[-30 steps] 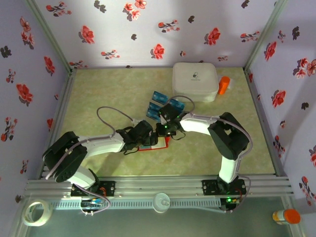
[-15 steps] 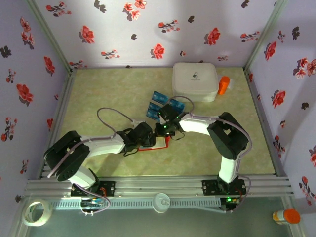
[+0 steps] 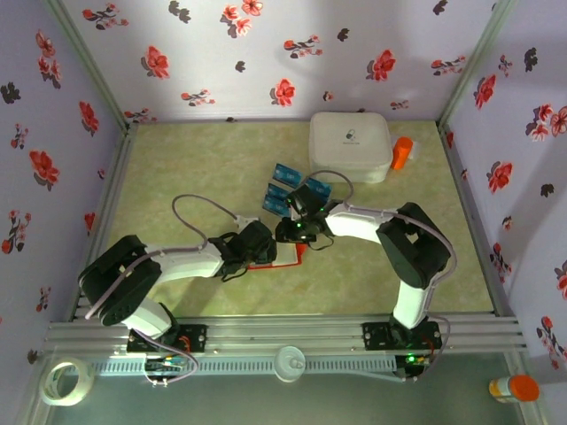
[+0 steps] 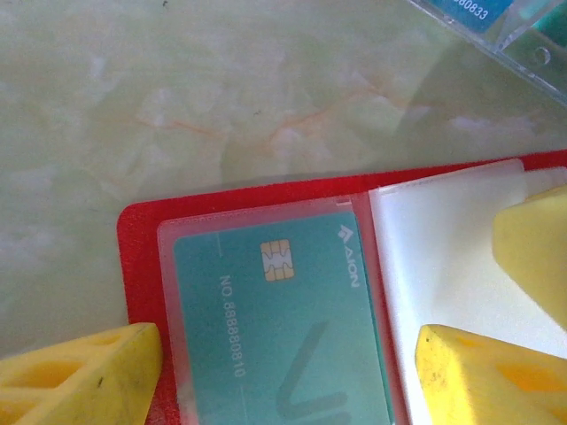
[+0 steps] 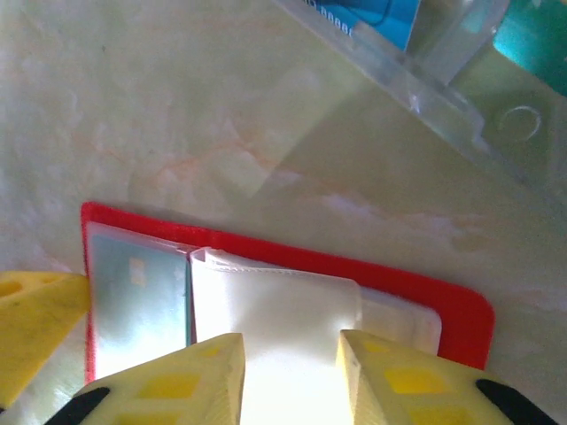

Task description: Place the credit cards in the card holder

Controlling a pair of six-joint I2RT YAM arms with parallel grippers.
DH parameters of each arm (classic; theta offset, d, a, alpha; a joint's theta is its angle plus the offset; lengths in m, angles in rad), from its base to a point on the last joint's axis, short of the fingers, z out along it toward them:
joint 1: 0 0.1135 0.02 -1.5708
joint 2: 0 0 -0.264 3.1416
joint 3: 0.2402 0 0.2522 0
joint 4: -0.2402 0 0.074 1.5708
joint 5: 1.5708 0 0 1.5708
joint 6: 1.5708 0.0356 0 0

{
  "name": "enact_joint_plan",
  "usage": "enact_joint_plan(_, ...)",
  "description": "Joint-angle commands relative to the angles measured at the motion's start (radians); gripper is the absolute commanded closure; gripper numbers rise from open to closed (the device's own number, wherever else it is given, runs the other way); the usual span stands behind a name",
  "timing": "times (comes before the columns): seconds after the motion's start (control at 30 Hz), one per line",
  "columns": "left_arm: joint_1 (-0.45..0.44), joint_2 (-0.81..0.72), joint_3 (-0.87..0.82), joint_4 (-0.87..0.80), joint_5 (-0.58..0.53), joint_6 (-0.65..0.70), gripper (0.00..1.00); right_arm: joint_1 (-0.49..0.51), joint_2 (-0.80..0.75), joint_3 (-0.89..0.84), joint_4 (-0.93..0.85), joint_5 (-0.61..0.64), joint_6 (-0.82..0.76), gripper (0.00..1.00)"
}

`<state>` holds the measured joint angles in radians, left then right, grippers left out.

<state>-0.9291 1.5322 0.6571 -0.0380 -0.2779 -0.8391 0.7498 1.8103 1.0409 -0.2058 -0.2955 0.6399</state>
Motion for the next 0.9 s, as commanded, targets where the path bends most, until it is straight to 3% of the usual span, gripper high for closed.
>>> enact_joint_plan(0.0,-0.007,0.039,-0.028,-0.017,0.045,0.003,0.25,0.002,-0.023,-0.019,0.025,-0.015,0.029,0.61)
enact_joint_plan(0.2,-0.007,0.03,-0.033,-0.019,0.043,0.003,0.27,0.002,-0.005,-0.027,0.046,-0.028,0.039,0.63)
enact_joint_plan(0.53,-0.007,-0.032,-0.068,0.023,0.032,0.006,0.1,0.005,0.014,-0.075,0.107,-0.043,0.082,0.85)
enact_joint_plan(0.87,-0.007,-0.077,-0.101,0.087,0.065,0.044,0.03,0.04,0.017,-0.097,0.168,-0.044,0.141,0.88)
